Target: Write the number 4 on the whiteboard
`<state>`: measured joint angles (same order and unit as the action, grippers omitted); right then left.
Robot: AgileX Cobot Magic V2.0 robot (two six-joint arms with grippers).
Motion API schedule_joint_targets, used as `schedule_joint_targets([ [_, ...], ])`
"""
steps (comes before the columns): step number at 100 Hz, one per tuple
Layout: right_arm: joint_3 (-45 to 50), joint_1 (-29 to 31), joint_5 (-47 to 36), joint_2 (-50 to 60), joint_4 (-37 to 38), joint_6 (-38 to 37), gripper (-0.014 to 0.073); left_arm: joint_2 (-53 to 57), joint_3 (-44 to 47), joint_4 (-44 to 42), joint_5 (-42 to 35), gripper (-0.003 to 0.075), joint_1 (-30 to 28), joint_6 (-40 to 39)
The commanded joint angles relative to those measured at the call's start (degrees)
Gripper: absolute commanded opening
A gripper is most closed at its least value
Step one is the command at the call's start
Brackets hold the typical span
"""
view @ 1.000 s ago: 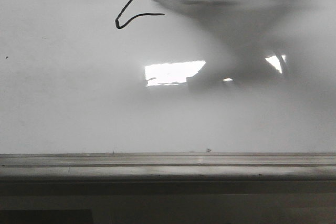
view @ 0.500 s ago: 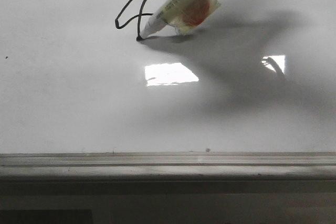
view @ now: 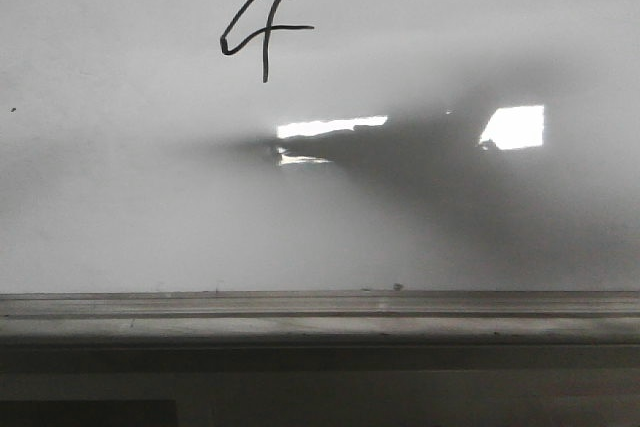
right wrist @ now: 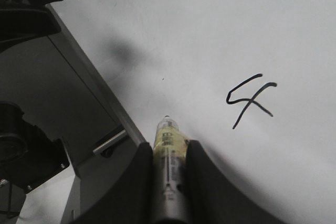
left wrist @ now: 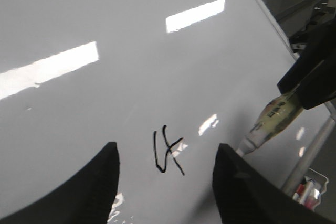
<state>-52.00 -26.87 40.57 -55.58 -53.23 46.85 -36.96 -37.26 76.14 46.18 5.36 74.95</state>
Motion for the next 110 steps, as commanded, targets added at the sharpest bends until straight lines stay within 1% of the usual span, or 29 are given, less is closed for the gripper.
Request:
schedule_joint_targets([
  [1,-2.15,-0.03,-0.25,0.54,-3.06,0.72,-0.0060,-2.36,-2.23,4.40,0.67,0.0365,4.15,2.18],
  [16,-2.15,-0.03,0.77,-0.30,-3.94,0.72,-0.0060,-6.83,-3.96,-0.90,-1.37,0.0365,13.98,2.33],
  [33,-2.15,-0.03,1.73,-1.50,-4.94,0.72,-0.0060,-12.40,-6.53,-3.65,-9.47,0.0365,24.41,2.33],
  [48,-2.15,-0.03,2.32,-1.85,-5.39,0.72,-0.0060,-18.01,-8.79,-7.99,-14.70,0.0365,32.86,2.33],
  [55,-2.15,-0.03,2.46,-1.85,-5.39,0.72,-0.0060,-20.26,-9.69,-8.41,-16.84,0.0365,35.72,2.33],
  [65,-2.15,-0.03,3.05,-1.85,-5.39,0.72,-0.0060,-22.77,-11.18,-10.19,-18.87,0.0365,38.35,2.33],
  [82,-2.15,-0.03,3.67,-1.85,-5.39,0.72,-0.0060,-24.70,-12.02,-10.68,-21.09,0.0361,39.01,2.33],
  [88,-2.15,-0.03,3.74,-1.85,-5.39,0.72,-0.0060,-24.85,-12.02,-10.81,-21.20,0.0321,39.01,2.33],
  [102,-2.15,-0.03,3.96,-1.85,-5.39,0.72,-0.0060,-24.95,-12.02,-12.59,-20.59,0.0160,39.01,2.33],
  [110,-2.15,-0.03,4.56,-1.85,-5.39,0.72,-0.0060,-24.95,-12.02,-13.42,-19.33,0.0100,39.01,2.33],
])
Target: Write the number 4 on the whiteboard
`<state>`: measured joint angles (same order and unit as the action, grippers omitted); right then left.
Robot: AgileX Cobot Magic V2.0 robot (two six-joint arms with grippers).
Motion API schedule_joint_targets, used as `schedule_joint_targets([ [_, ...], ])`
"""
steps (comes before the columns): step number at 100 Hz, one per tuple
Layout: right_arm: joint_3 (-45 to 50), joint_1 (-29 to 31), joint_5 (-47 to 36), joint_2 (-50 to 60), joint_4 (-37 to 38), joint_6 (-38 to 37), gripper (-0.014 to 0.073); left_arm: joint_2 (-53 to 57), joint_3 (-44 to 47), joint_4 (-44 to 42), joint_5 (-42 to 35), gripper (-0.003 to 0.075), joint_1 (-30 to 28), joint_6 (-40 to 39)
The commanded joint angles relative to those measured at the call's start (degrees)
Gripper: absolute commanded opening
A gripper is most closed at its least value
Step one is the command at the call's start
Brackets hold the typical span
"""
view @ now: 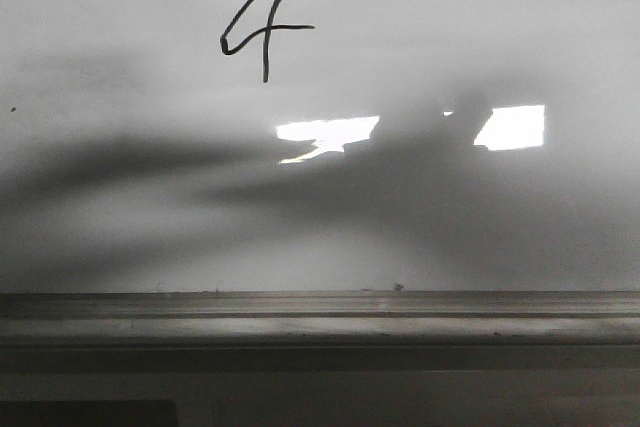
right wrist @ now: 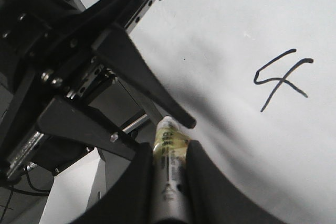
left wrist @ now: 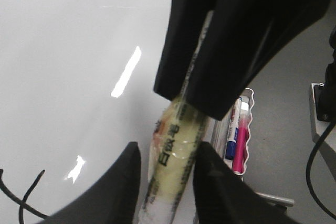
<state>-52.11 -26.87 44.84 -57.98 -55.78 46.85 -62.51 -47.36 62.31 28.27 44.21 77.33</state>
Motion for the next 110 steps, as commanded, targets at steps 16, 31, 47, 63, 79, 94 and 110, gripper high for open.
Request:
schedule_joint_targets([
  [16,-2.03,-0.03,1.04,0.55,-2.84,0.72,-0.0060,0.59,-1.92,0.00,-0.86,0.0052,0.16,-0.05],
  [31,-2.03,-0.03,1.52,0.55,-2.84,0.72,-0.0027,0.59,-1.92,0.00,-0.86,-0.0020,0.16,-0.05],
  [47,-2.03,0.07,0.91,0.55,-3.26,0.72,0.0262,1.25,-1.92,0.00,-2.36,-0.0020,0.16,-1.19],
  [63,-3.61,1.81,-3.18,2.37,-3.47,0.46,0.0397,4.24,-1.15,-6.76,-9.15,-0.0020,0.16,-11.18],
  [79,-3.70,7.16,-8.02,7.57,-1.67,0.11,0.0397,11.68,6.30,-8.74,-22.48,-0.0021,-1.17,-22.64],
  [94,-3.49,11.53,-8.16,10.23,-0.93,0.02,0.0397,18.70,15.86,-0.16,-37.04,-0.0021,-1.17,-27.60],
  [110,-3.49,12.66,-8.16,10.21,-0.93,0.02,0.0397,19.98,21.02,7.84,-44.58,-0.0021,-1.17,-27.50],
])
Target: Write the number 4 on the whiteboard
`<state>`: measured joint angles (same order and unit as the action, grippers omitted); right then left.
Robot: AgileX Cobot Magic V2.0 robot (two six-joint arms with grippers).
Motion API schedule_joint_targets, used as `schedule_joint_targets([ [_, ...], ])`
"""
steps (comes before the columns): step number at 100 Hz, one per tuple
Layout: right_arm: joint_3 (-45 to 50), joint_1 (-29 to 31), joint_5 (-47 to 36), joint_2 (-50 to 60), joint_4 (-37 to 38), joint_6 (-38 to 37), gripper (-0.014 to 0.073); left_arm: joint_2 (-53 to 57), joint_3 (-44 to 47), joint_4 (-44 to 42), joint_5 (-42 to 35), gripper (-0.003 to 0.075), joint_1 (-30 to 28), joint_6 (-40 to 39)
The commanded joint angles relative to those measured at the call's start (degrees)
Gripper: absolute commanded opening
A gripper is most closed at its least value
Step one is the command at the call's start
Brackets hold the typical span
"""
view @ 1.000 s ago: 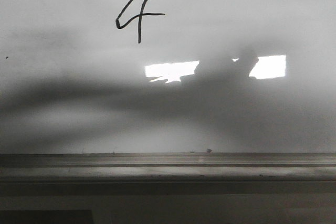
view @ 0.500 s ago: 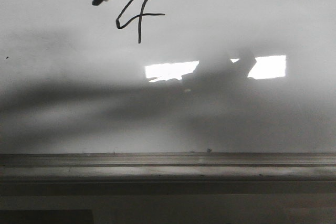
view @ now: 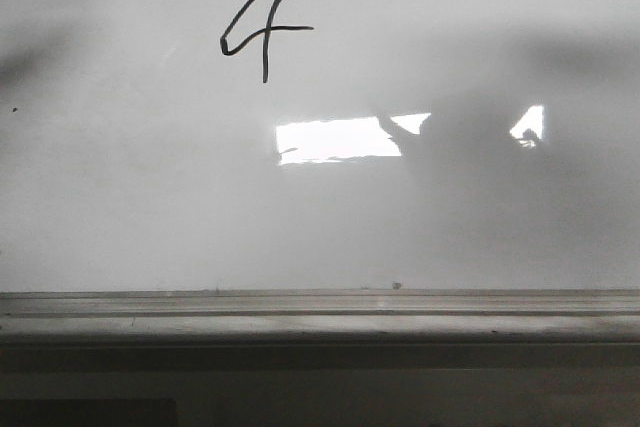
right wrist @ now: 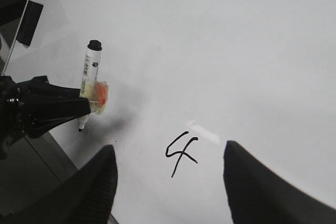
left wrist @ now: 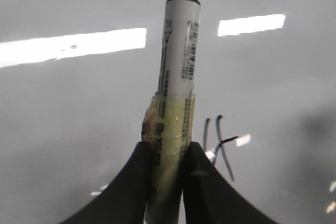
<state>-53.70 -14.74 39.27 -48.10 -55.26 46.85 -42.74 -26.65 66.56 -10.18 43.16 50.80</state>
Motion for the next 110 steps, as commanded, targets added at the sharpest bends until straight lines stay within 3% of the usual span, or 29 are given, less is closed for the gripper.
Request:
schedule_joint_targets([
  [1,-1.90,0.54,-2.58,0.22,-1.45,0.02,0.0397,0.22,0.47,3.73,-6.27,-0.0020,-0.11,-0.97],
  [68,-1.86,0.54,-0.19,-1.02,-2.08,-0.11,0.0397,-12.85,-2.65,5.42,-9.58,-0.0013,-0.11,-0.97],
  [79,-1.86,0.54,-0.19,-1.02,-2.08,-0.11,0.0397,-12.85,-2.65,5.42,-9.38,0.0084,-0.11,-0.97],
  [92,-1.86,0.54,-0.19,-1.02,-1.51,-0.11,0.0397,-12.35,-2.65,5.42,-9.25,0.0342,-0.11,-0.97],
  [100,-1.86,0.54,-0.96,-1.02,-0.52,-0.11,0.0397,-11.06,-2.65,5.28,-9.25,0.0457,-0.11,-0.83],
  [110,-1.86,0.54,-3.11,-0.63,1.44,-0.11,0.0397,-8.29,-2.65,4.67,-9.25,0.0494,-0.11,-0.36],
])
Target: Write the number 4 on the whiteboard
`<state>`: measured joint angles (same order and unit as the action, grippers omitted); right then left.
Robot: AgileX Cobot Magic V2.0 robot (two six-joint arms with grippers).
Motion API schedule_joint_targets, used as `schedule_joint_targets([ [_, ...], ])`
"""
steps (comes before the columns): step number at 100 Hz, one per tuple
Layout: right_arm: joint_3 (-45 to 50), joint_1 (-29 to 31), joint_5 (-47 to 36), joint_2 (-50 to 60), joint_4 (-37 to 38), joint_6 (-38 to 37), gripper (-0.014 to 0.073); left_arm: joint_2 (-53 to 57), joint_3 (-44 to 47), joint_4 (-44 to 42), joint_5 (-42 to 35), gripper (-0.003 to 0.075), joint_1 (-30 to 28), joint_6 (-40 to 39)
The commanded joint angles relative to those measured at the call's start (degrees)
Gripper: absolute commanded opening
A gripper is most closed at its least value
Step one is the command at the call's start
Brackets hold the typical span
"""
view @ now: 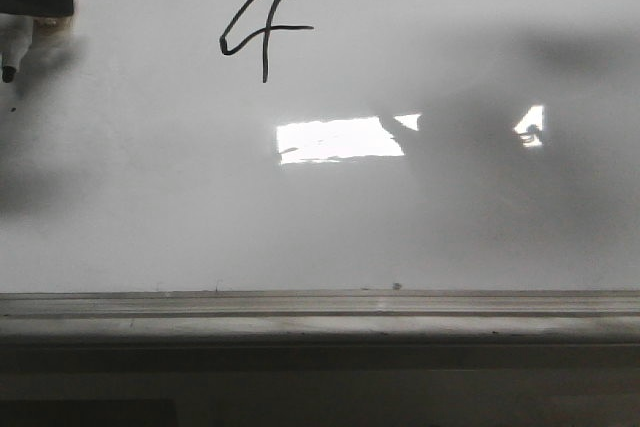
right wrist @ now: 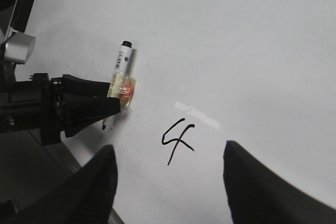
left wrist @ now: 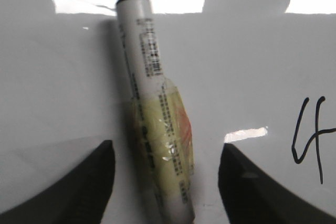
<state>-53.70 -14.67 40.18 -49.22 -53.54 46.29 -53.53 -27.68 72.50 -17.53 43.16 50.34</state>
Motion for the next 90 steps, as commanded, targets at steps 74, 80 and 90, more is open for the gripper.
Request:
schedule_joint_targets([
  [74,29.38,6.88,-24.04,35.73,2.56,3.28,-0.0064,34.78,9.54,-4.43,11.39,-0.0020,-0.11,15.18],
  [80,32.53,6.88,-24.15,39.33,2.56,3.28,-0.0064,37.65,11.18,-4.54,11.16,-0.0020,-0.11,15.18],
  [90,36.61,6.88,-24.27,43.71,2.56,3.28,-0.0064,41.89,13.25,-3.90,11.01,-0.0020,-0.11,15.18],
])
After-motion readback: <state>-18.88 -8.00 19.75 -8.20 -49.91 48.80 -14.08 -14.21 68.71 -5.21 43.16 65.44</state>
